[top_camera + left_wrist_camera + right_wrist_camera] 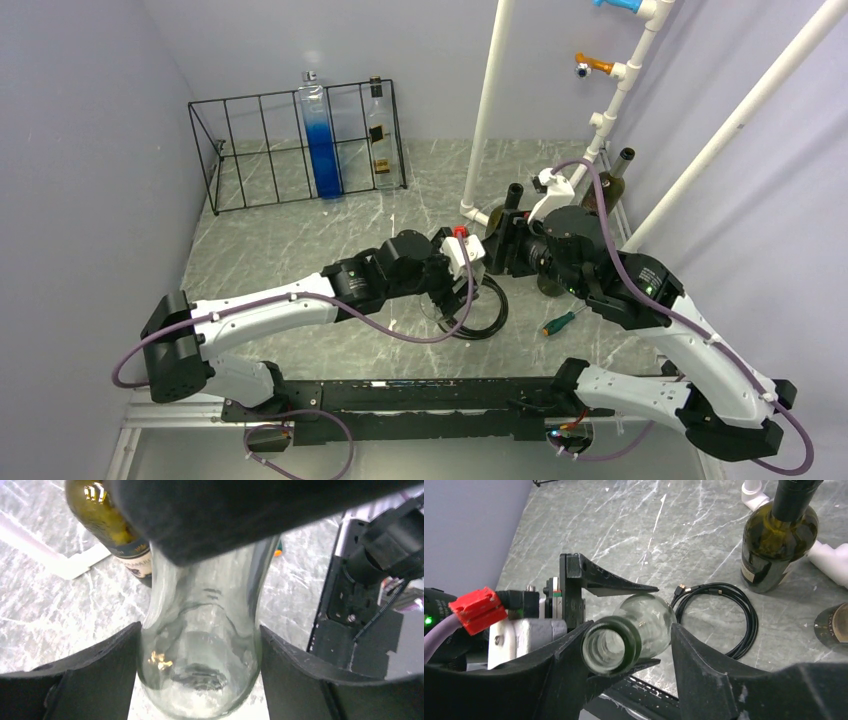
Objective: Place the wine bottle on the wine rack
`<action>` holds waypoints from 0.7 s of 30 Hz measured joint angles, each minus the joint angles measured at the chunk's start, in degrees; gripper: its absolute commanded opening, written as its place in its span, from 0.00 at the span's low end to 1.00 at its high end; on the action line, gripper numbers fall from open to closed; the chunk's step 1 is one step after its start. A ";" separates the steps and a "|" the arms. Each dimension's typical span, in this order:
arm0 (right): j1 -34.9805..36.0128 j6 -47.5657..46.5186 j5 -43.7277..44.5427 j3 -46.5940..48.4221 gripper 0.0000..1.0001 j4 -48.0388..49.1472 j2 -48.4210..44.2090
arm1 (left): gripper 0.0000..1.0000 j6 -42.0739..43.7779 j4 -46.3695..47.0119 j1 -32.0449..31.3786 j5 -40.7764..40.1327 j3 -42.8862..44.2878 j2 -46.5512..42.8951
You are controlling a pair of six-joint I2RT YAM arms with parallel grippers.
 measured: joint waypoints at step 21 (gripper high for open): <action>0.00 -0.33 6.43 1.40 0.81 5.09 -16.79 | 0.00 2.64 -5.20 -0.02 -4.61 -1.66 -0.50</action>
